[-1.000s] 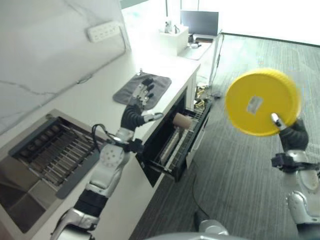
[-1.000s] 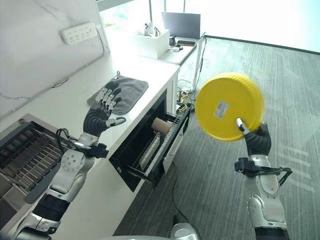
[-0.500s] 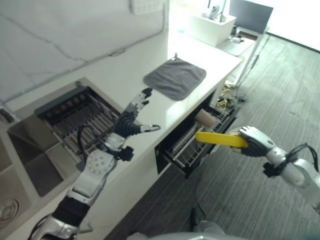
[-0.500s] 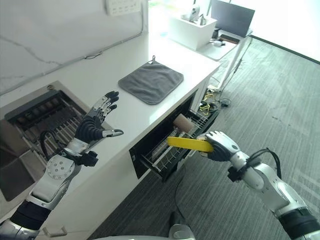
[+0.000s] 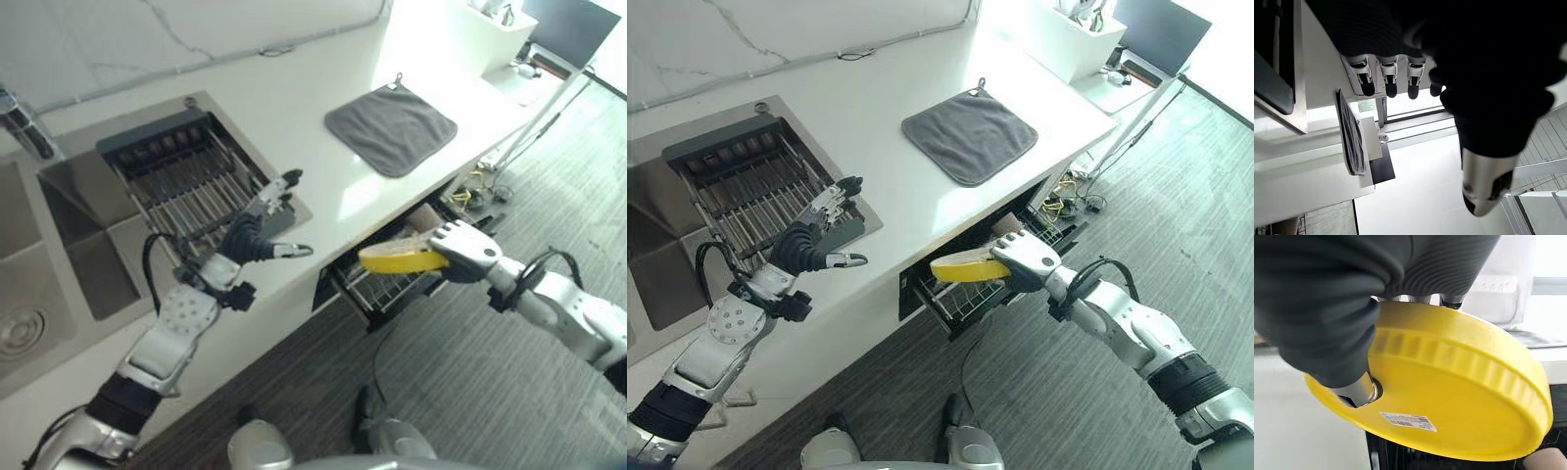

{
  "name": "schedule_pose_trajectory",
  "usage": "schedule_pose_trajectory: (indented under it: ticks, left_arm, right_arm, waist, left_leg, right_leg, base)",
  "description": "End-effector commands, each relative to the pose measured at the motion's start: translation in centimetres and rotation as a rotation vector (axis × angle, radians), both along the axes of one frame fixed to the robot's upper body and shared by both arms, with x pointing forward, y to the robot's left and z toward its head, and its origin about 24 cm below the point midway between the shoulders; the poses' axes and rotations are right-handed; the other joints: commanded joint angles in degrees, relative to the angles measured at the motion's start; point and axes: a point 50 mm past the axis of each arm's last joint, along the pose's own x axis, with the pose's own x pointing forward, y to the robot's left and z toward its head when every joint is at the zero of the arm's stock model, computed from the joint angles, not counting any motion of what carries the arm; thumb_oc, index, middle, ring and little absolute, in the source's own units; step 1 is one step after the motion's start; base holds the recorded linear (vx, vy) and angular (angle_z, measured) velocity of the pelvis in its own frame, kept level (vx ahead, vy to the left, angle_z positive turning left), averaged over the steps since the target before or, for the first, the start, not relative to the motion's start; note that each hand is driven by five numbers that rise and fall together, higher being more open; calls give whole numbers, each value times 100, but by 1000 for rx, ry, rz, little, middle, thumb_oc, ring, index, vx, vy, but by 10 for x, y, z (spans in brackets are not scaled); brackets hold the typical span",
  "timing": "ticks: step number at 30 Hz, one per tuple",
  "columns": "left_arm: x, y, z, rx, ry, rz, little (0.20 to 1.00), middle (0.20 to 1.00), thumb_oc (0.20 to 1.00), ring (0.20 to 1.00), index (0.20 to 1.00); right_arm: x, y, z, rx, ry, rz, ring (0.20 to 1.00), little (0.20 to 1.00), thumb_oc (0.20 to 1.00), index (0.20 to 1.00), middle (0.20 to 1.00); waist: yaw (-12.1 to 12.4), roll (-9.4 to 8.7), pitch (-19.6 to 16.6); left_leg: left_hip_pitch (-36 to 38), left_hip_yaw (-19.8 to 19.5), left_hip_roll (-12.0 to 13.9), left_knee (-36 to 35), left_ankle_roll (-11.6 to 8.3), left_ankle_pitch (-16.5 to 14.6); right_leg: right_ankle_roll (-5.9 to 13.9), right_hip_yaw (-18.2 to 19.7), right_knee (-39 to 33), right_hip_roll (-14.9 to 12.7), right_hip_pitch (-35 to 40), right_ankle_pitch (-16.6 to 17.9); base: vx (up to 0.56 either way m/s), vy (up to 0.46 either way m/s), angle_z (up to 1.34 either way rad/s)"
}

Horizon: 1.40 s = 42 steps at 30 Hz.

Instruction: Place the dishes in the dishwasher.

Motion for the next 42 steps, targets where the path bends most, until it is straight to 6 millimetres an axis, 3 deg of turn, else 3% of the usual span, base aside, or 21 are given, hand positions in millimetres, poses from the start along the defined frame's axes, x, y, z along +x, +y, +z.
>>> schedule_pose_trajectory:
  ticks: [1,8,12,16,23,35,42]
  left_arm:
    - [0,-14,19,16,-124,-110,1000,1000,1000,1000,1000]
    - [8,-26,29,-12,-151,-160,1000,1000,1000,1000,1000]
    - [15,-30,42,-25,-208,-167,1000,1000,1000,1000,1000]
    - [23,-31,59,-38,-270,-177,1000,1000,1000,1000,1000]
    - [28,-36,73,-47,-315,-202,1000,1000,1000,1000,1000]
    - [36,-45,84,-49,-324,-232,1000,1000,1000,1000,1000]
    - [37,-48,92,-45,-336,-245,1000,1000,1000,1000,1000]
  right_arm:
    - [17,-3,28,6,-148,-30,200,200,200,200,200]
    - [46,-13,5,68,-94,-179,200,200,200,200,200]
    - [60,-28,5,71,-127,-232,200,200,200,200,200]
    - [78,-44,30,48,-201,-302,200,200,200,200,200]
    - [96,-48,70,35,-247,-372,200,200,200,200,200]
    - [113,-47,100,64,-157,-452,200,200,200,200,200]
    - [115,-55,125,149,-296,-490,200,200,200,200,200]
  waist:
    - [152,125,-151]
    - [326,247,22]
    - [402,406,213]
    - [460,603,471]
    - [526,760,704]
    - [636,800,962]
    - [686,834,1119]
  left_leg:
    - [-123,-129,42,333,140,-416]
    - [-291,-269,62,418,105,-407]
    - [-494,-347,64,446,61,-392]
    - [-819,-483,52,500,-15,-339]
    - [-1133,-646,21,541,-71,-265]
    - [-1414,-781,1,608,-109,-219]
    - [-1606,-893,28,664,-145,-181]
  right_leg:
    - [630,-247,892,-439,-295,-714]
    - [664,-389,1000,-635,-368,-734]
    - [702,-419,1103,-779,-568,-755]
    - [734,-377,1271,-968,-908,-768]
    - [750,-338,1518,-1172,-1308,-751]
    - [756,-334,1854,-1381,-1730,-741]
    - [774,-312,2003,-1466,-1969,-709]
  base:
    - [-27,3,14]
    - [-15,1,9]
    - [-125,33,20]
    - [-153,60,11]
    - [-81,52,6]
    - [-5,10,7]
    - [3,-12,4]
